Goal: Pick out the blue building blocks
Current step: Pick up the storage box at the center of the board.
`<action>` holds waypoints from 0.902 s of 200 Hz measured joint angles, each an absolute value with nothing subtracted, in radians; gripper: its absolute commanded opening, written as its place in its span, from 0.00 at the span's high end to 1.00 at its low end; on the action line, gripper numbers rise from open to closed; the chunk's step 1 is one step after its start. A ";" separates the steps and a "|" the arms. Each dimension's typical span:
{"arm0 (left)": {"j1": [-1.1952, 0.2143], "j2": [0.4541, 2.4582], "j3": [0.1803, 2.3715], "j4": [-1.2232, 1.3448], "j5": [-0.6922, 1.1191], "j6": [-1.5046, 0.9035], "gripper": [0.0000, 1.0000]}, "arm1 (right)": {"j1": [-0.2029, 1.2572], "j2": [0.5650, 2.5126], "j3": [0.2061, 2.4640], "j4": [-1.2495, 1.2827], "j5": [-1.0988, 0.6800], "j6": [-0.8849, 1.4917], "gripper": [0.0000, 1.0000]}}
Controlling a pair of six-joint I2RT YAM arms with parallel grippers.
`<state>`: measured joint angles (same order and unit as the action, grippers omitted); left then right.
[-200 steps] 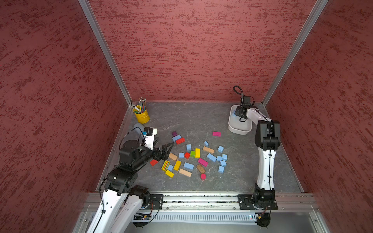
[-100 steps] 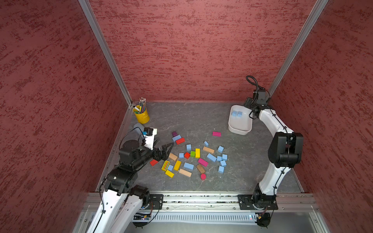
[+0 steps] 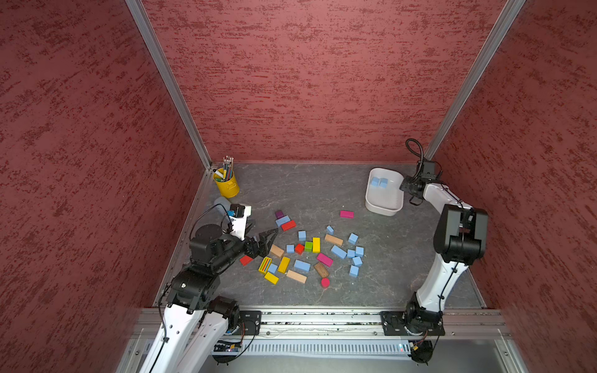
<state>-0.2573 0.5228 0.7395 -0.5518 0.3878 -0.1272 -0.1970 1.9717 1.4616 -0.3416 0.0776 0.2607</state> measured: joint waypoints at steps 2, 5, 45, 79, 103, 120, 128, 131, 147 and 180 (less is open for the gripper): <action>-0.257 0.523 0.739 -0.552 0.388 -0.127 0.00 | -0.197 1.975 1.461 -0.342 0.074 0.260 0.36; -0.257 0.523 0.739 -0.552 0.388 -0.127 0.01 | -0.197 1.978 1.461 -0.342 0.070 0.258 0.37; -0.253 0.523 0.738 -0.550 0.391 -0.127 0.00 | -0.193 2.023 1.449 -0.342 0.027 0.247 0.59; -0.251 0.524 0.738 -0.544 0.392 -0.127 0.00 | -0.193 2.030 1.438 -0.339 0.013 0.241 0.77; -0.251 0.524 0.738 -0.539 0.392 -0.127 0.00 | -0.193 2.030 1.434 -0.330 0.000 0.241 0.90; -0.250 0.524 0.737 -0.537 0.392 -0.127 0.00 | -0.190 2.030 1.433 -0.324 -0.009 0.241 0.97; -0.250 0.525 0.736 -0.537 0.392 -0.127 0.00 | -0.186 2.030 1.433 -0.321 -0.012 0.242 1.00; -0.250 0.525 0.736 -0.538 0.392 -0.127 0.00 | -0.184 2.030 1.433 -0.321 -0.014 0.242 1.00; -0.250 0.527 0.736 -0.537 0.392 -0.127 0.00 | -0.179 2.031 1.433 -0.319 -0.017 0.242 1.00; -0.246 0.532 0.735 -0.537 0.392 -0.127 0.00 | -0.157 2.046 1.454 -0.322 -0.021 0.245 1.00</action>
<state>-0.2459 0.5320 0.7353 -0.5373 0.3920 -0.1272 -0.1570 2.0457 1.4544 -0.3218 -0.0212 0.2447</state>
